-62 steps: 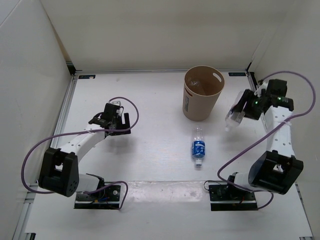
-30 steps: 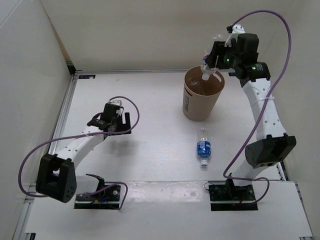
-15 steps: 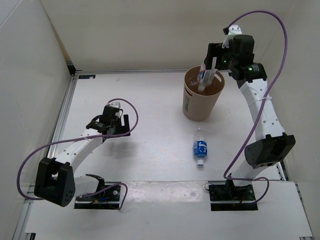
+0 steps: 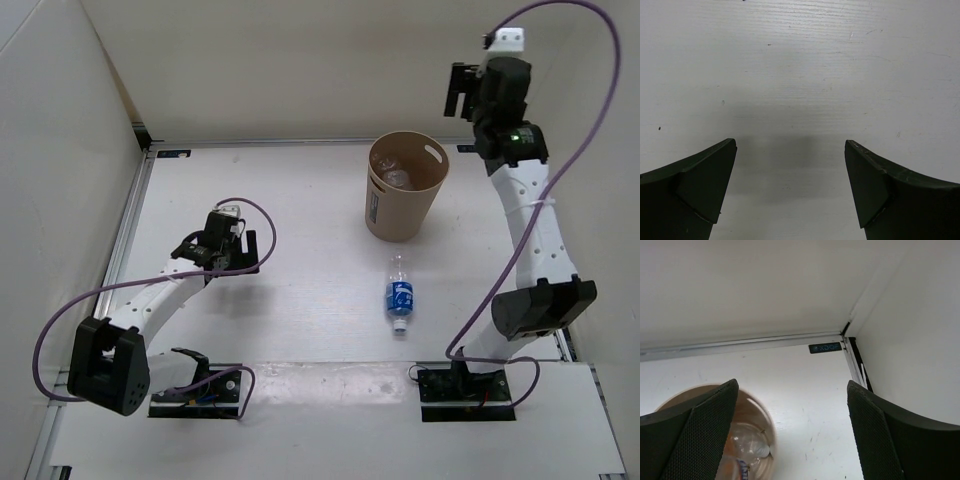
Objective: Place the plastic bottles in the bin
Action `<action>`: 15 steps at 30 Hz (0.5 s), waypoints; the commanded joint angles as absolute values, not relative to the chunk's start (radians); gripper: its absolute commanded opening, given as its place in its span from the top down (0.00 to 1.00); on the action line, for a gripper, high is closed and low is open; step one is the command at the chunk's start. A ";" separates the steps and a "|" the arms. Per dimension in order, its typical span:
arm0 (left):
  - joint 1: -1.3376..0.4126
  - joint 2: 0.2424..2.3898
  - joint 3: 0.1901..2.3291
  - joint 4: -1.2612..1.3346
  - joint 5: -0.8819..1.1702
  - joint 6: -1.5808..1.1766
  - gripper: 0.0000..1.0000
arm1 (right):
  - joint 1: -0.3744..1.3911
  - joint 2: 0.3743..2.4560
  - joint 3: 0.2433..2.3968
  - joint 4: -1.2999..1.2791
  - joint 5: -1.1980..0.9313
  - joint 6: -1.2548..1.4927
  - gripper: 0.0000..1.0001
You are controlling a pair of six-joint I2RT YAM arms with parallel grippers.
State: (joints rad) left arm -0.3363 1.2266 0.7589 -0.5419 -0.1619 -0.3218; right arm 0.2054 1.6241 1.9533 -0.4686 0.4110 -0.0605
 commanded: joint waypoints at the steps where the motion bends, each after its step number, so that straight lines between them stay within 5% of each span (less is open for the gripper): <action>1: -0.339 1.198 0.750 -0.546 -0.181 -0.321 0.00 | 0.085 1.556 1.959 -0.517 0.368 0.062 0.10; 13: -0.334 1.229 0.758 -0.554 -0.169 -0.334 0.00 | -0.247 1.209 1.194 -0.692 -0.284 0.314 0.10; 15: -0.334 1.238 0.759 -0.554 -0.161 -0.334 0.00 | -0.238 1.178 1.123 -0.664 -0.258 0.299 0.10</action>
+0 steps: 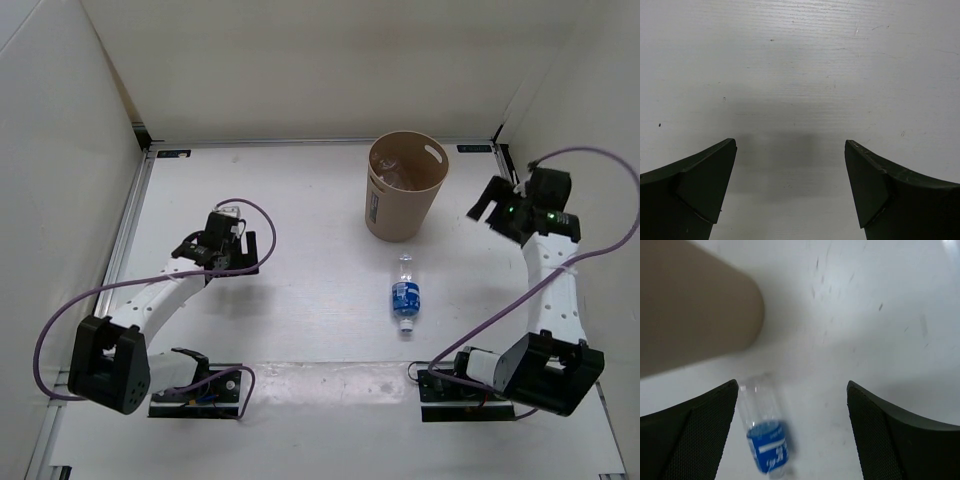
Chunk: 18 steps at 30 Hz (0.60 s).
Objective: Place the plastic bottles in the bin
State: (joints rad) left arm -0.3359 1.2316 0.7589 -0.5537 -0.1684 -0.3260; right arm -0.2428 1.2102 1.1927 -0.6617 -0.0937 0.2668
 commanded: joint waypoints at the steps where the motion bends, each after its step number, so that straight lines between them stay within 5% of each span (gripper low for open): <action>1: -0.334 1.242 0.761 -0.551 -0.155 -0.334 0.00 | -0.233 1.183 1.118 -0.658 -0.259 0.287 0.10; 18: -0.336 1.115 0.716 -0.630 -0.043 -0.242 0.00 | -0.233 1.132 0.868 -0.632 -0.458 0.267 0.10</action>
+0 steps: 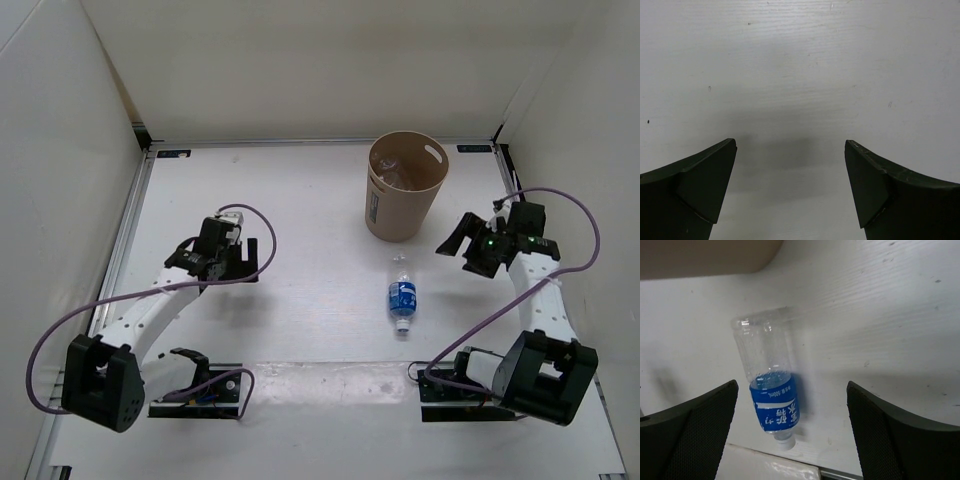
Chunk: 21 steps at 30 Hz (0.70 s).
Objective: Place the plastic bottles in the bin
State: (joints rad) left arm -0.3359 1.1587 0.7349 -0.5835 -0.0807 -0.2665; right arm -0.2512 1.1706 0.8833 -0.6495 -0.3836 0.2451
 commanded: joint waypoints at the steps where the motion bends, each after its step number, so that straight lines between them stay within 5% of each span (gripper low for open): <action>1: -0.334 1.100 0.716 -0.637 -0.043 -0.247 0.00 | -0.216 1.129 0.847 -0.626 -0.463 0.270 0.10; 21: -0.337 0.923 0.732 -0.749 -0.049 -0.224 0.00 | 0.038 1.146 0.640 -0.443 -0.474 0.354 0.10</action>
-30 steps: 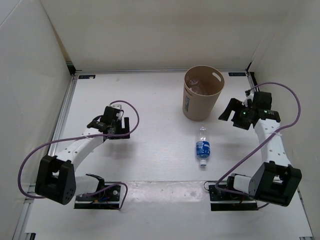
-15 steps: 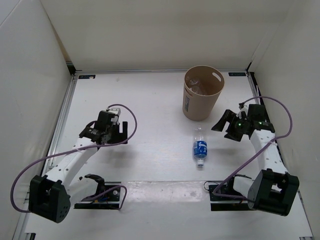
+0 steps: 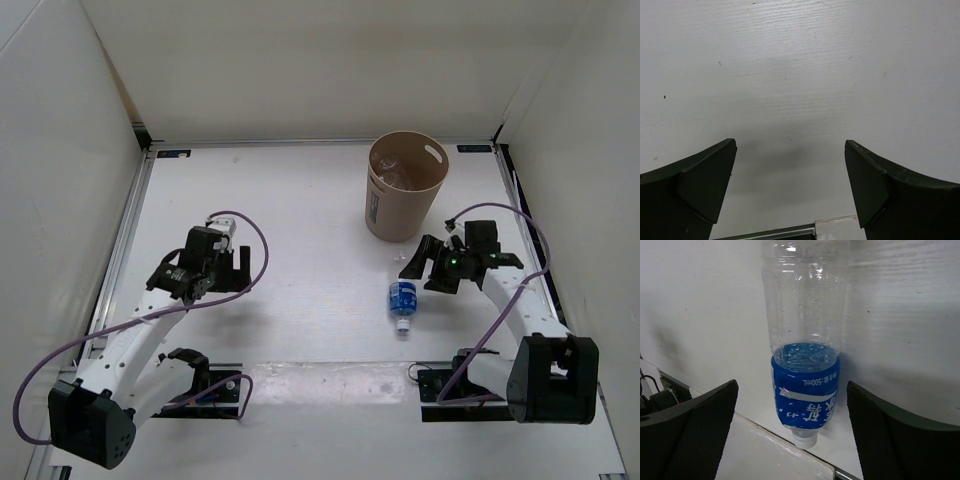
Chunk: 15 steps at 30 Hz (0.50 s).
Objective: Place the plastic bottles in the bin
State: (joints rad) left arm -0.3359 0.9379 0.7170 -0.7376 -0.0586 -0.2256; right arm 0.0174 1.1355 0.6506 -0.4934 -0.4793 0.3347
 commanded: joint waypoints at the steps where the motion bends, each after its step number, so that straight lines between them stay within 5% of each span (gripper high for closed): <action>1: -0.337 0.926 0.735 -0.750 -0.054 -0.230 0.00 | 0.041 1.163 0.635 -0.433 -0.469 0.353 0.10; 15: -0.336 0.899 0.723 -0.764 -0.089 -0.259 0.00 | 0.238 1.252 0.736 -0.489 -0.290 0.379 0.22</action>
